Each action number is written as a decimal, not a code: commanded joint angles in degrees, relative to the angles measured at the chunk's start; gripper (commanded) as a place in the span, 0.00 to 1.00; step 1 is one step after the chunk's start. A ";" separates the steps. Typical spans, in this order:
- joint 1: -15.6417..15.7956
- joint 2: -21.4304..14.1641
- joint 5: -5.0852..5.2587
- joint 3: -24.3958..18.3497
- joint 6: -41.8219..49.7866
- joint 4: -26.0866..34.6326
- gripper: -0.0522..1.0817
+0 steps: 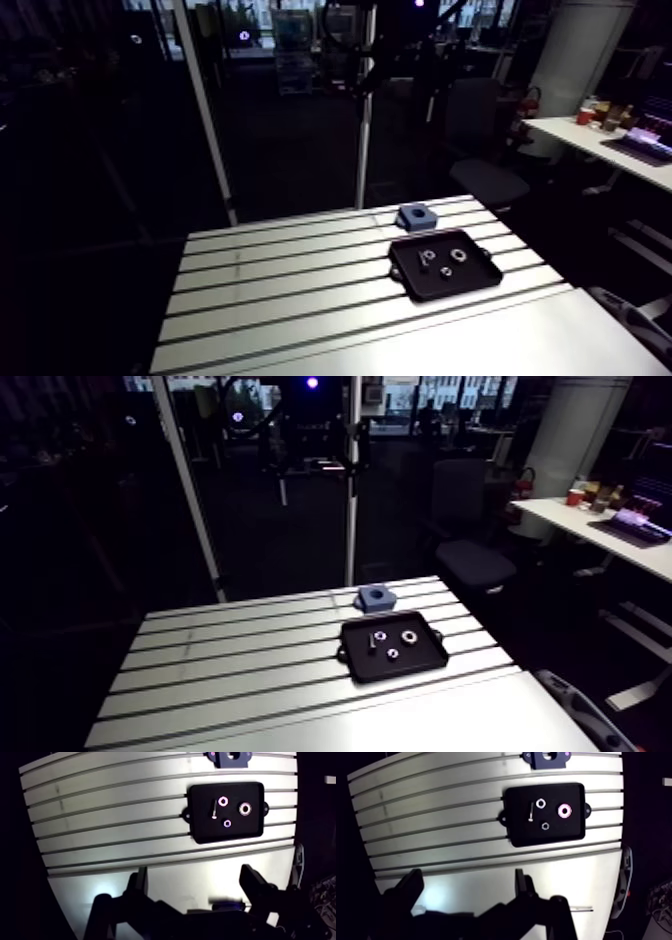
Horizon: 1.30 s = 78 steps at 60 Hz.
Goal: Pick up the bearing and press it into the housing until flush.
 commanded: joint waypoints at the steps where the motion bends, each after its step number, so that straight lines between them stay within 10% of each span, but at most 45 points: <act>1: 0.01 0.00 -0.40 0.00 -0.07 -0.03 0.05; 78: -17.12 9.88 -0.93 15.61 -24.08 -26.09 0.05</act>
